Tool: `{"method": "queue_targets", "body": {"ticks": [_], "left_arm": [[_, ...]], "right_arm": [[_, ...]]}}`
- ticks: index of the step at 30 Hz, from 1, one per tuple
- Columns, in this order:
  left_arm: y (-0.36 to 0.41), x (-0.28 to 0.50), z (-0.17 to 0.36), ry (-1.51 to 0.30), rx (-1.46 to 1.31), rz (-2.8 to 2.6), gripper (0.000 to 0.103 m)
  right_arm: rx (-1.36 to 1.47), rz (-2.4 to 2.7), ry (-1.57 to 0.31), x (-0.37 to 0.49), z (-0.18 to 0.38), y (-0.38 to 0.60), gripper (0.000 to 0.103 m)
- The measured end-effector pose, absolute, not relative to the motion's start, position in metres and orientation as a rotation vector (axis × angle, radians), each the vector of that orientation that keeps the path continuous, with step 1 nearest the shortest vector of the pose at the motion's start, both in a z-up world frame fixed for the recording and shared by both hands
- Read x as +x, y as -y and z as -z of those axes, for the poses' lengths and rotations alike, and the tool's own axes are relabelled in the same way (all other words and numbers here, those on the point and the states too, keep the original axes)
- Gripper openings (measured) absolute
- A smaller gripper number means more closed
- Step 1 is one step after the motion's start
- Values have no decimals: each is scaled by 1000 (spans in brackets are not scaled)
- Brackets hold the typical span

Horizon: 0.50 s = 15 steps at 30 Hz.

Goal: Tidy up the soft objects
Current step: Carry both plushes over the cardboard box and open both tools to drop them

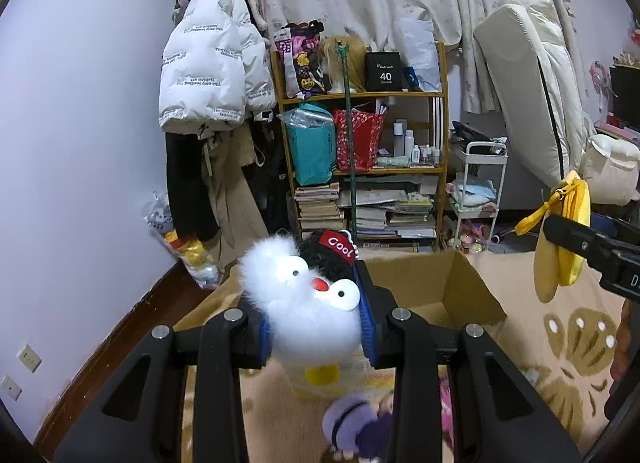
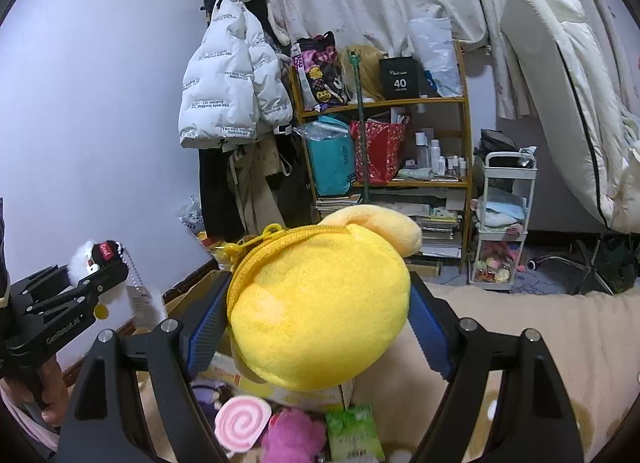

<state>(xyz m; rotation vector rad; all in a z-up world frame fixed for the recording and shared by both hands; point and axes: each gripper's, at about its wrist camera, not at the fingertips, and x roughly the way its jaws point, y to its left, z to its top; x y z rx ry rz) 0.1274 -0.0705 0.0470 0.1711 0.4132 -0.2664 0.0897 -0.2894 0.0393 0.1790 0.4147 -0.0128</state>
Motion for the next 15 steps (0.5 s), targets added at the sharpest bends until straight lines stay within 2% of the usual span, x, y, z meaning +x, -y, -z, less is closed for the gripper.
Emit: {"method": "queue_targets", "body": {"ticks": [15], "left_arm": [[81, 192, 18, -572, 150, 269, 34]], "right_arm": [[199, -65, -484, 159, 12, 282, 89]]}}
